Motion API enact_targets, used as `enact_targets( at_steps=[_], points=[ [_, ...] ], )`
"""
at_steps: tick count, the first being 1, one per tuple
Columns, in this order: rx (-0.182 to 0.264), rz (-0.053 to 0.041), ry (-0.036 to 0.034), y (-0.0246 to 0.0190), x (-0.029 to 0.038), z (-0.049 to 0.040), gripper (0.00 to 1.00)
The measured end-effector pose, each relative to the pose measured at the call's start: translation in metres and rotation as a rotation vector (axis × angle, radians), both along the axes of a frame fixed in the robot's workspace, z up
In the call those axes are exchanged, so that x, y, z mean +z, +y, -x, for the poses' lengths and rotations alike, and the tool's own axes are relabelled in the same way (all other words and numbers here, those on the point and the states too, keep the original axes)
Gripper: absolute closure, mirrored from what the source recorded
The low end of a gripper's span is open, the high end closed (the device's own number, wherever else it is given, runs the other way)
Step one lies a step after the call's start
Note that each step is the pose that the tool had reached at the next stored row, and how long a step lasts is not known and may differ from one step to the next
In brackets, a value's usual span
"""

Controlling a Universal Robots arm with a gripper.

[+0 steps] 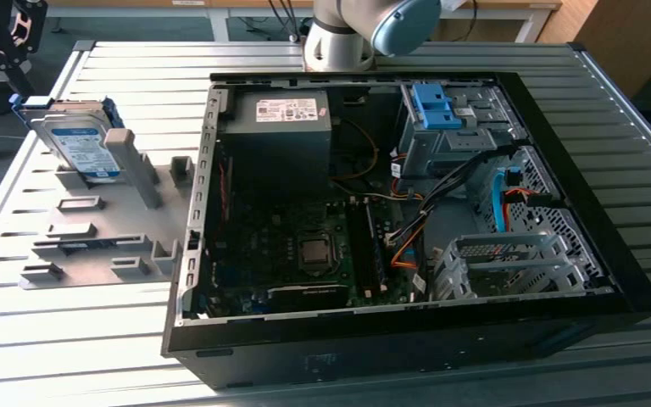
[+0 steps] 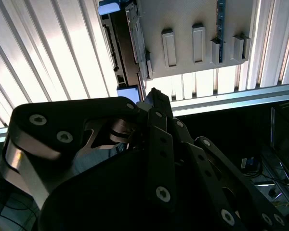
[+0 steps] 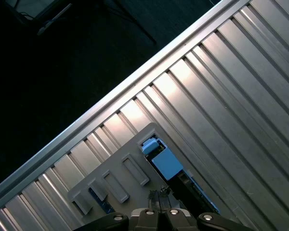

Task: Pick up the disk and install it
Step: 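Pick up the disk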

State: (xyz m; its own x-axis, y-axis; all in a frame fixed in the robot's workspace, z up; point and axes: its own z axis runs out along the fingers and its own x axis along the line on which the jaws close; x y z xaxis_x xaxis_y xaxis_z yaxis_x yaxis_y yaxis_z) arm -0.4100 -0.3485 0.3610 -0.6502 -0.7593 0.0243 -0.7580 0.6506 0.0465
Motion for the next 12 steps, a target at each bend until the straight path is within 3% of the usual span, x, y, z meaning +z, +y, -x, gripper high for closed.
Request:
enact_targets(
  at_steps=[9, 12],
  points=[
    [0.002, 0.0000, 0.0000, -0.0001, 0.0000, 0.0000, 0.89],
    [0.024, 0.0001, 0.0001, -0.0004, -0.0001, 0.0002, 0.89]
  ],
)
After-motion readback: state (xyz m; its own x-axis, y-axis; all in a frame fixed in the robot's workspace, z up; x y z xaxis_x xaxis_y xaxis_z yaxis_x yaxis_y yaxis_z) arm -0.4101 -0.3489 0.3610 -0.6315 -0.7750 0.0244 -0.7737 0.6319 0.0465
